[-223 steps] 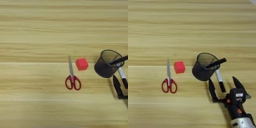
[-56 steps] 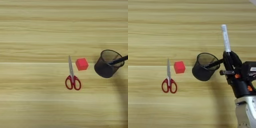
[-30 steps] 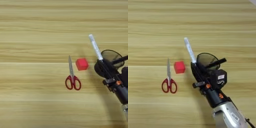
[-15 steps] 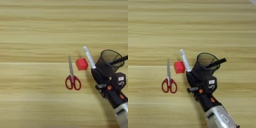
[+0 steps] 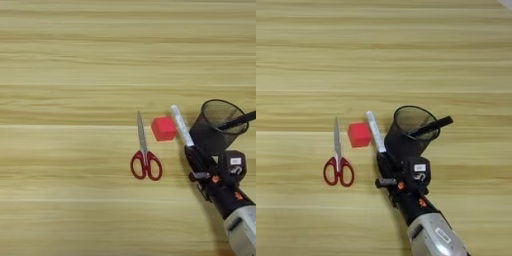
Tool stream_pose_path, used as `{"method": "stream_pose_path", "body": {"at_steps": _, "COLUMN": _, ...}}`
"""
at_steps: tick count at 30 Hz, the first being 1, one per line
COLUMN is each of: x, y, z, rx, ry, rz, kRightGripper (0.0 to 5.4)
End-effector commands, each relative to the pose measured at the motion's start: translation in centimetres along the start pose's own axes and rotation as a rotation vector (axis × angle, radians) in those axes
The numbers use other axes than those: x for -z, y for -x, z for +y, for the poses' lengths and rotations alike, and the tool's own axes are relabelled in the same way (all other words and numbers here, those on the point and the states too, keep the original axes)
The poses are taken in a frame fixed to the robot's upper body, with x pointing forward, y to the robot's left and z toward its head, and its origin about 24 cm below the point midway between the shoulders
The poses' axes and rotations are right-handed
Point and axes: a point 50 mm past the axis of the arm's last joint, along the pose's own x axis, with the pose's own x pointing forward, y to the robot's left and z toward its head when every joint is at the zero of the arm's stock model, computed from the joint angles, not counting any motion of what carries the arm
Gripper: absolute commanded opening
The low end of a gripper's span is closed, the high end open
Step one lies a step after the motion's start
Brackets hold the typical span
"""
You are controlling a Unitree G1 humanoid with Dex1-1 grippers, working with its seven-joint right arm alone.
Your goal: Move the objects on the table
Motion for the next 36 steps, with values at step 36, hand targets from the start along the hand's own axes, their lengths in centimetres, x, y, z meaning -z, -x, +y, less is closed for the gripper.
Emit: {"method": "stream_pose_path", "body": {"at_steps": 36, "x": -0.5, "y": -0.5, "z": -0.4, "rx": 0.019, "ry": 0.092, "rz": 0.001, "kRightGripper": 2.22}}
